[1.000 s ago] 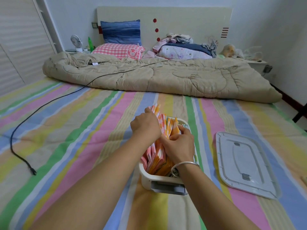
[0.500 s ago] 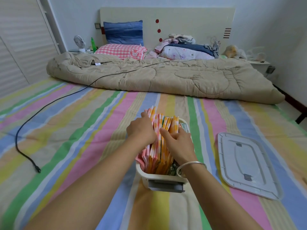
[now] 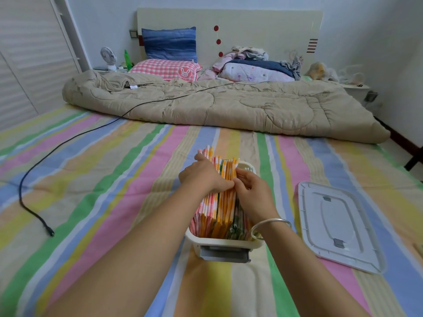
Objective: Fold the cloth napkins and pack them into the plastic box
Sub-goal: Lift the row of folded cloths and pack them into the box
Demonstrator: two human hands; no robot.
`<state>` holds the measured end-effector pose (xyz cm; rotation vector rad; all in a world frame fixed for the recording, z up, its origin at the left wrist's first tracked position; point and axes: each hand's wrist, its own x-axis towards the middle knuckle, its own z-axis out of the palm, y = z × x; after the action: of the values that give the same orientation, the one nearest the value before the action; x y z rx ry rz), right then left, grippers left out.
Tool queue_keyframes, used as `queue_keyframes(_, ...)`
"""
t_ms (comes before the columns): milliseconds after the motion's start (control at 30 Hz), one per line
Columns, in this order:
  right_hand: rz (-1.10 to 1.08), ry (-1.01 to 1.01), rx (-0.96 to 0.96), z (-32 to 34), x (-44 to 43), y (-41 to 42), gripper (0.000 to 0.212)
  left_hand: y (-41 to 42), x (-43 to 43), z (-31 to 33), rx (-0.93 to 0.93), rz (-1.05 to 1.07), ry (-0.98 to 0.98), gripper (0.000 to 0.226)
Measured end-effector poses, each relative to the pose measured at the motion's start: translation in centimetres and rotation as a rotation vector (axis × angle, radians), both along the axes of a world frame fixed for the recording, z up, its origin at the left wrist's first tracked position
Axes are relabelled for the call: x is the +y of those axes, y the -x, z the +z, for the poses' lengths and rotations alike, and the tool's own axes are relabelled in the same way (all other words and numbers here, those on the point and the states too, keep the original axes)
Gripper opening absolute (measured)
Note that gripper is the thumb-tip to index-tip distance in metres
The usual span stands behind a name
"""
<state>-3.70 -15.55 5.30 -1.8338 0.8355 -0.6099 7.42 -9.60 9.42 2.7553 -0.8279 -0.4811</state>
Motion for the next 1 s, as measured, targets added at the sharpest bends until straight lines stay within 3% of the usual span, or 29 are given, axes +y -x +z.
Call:
queue_keyframes(367,-0.096,0.191,0.159,0.3,-0.4,-1.2,0.029,-0.4,-0.3,-0.4,-0.006,0.055,0.006,0.121)
queue_keyframes(567,-0.112,0.352,0.329,0.4,-0.1,-2.3,0.025,0.1,-0.4,-1.7,-0.127,0.069,0.045,0.1)
queue_keyframes(700,-0.151,0.467,0.435,0.4,0.7,-3.2,0.025,-0.9,0.7,-1.2,-0.083,0.094,0.09,0.106)
queue_keyframes(1000,-0.145,0.466,0.496,0.1,-0.8,-2.7,0.027,-1.0,0.4,-0.6,-0.077,0.019,0.108,0.11)
